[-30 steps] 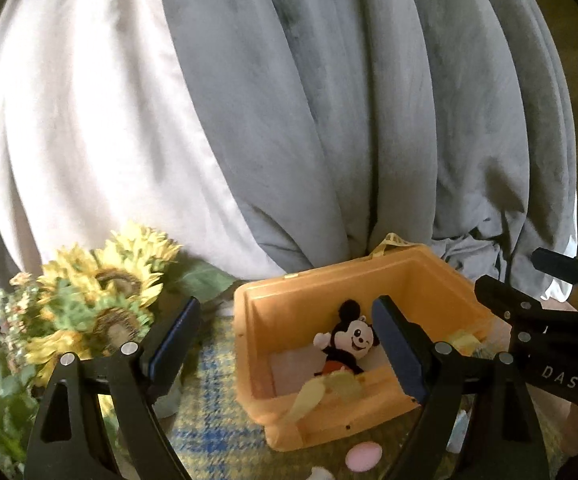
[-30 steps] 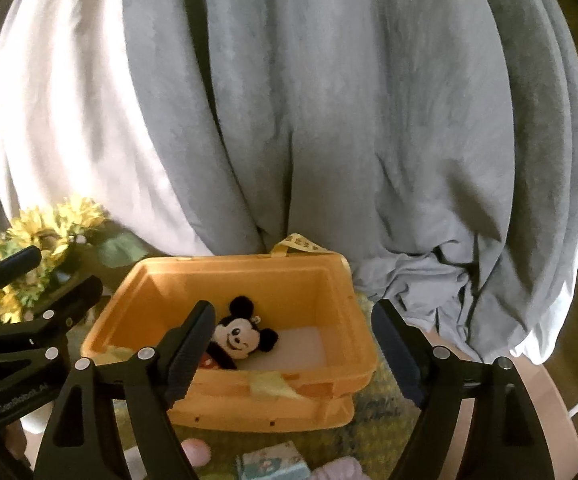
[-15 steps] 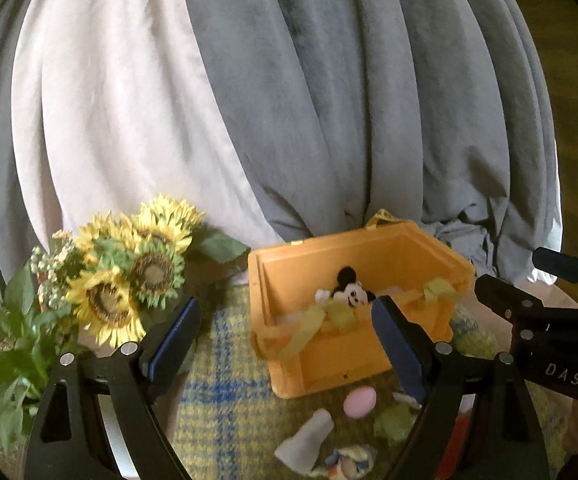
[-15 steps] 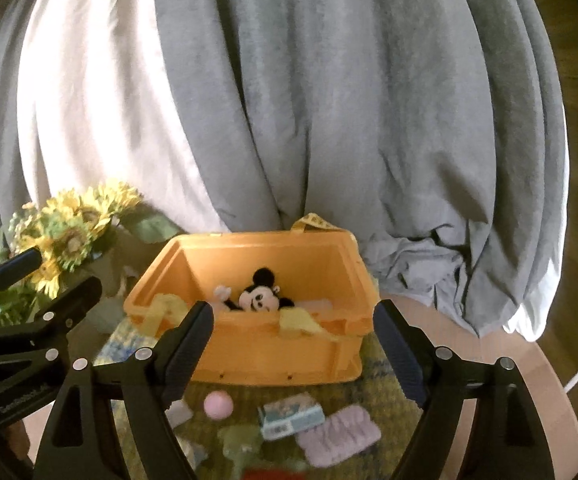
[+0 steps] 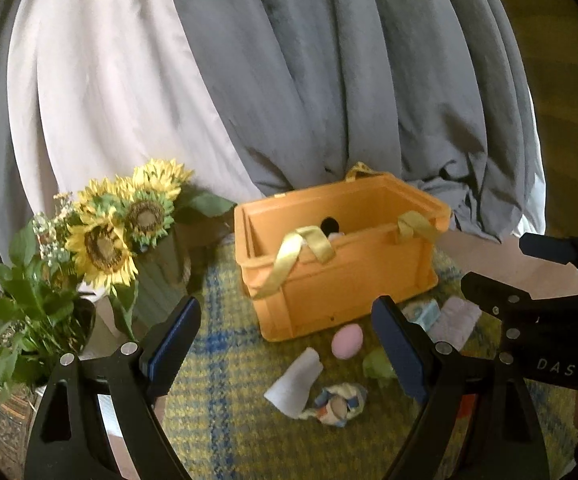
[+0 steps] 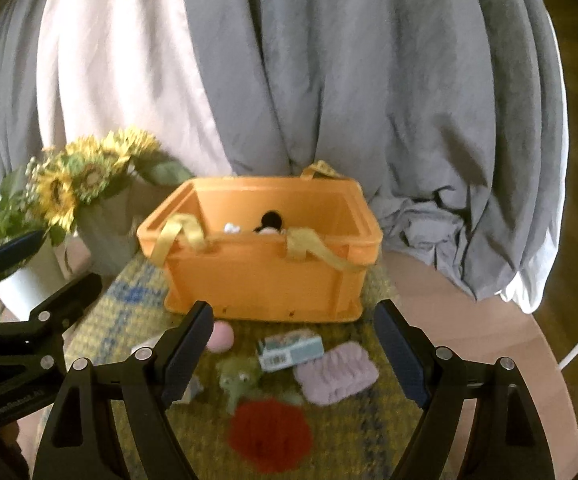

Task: Organize soft objects
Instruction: 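Withdraw both tools from the crate toward the remaining toys, then grasp the red pompom with the right tool while the left tool grasps the patterned cloth bundle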

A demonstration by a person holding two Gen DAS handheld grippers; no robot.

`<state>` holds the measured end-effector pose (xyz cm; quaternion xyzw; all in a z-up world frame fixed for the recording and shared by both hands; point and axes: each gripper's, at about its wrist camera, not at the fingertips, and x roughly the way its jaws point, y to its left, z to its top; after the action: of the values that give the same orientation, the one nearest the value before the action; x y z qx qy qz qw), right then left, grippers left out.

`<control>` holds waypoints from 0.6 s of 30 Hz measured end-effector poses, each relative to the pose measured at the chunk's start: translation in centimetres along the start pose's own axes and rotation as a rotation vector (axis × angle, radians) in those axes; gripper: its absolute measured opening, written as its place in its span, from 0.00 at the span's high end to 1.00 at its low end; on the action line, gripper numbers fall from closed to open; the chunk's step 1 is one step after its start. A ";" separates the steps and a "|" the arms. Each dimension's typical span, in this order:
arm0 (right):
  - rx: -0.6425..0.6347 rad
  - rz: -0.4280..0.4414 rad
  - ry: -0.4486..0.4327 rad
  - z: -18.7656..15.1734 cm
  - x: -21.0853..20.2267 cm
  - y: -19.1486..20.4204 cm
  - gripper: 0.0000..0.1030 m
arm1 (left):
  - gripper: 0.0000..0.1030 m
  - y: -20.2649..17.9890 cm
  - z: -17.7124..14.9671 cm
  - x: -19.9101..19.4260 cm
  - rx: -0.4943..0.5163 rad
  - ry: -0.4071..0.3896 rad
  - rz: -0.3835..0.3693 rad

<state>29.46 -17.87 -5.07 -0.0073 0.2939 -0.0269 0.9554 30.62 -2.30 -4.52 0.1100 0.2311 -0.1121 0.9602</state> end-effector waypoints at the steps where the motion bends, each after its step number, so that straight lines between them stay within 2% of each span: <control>1: -0.005 0.002 0.009 -0.3 0.1 0.1 0.19 | 0.15 -0.1 -0.3 0.0 0.005 0.006 -0.002; 7: -0.049 0.007 0.064 -1.8 0.8 0.7 0.19 | 0.15 -1.0 -2.0 0.4 0.061 0.023 0.026; 13: -0.084 0.032 0.163 -3.4 2.6 1.1 0.19 | 0.15 -1.9 -3.8 1.3 0.124 0.047 0.006; 18: -0.094 0.056 0.260 -4.9 4.4 1.3 0.20 | 0.15 -2.2 -5.2 2.9 0.139 0.105 -0.029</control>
<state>30.37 -16.80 -11.64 -0.0403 0.4163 0.0127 0.9082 30.36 -3.49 -10.70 0.1790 0.2743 -0.1358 0.9350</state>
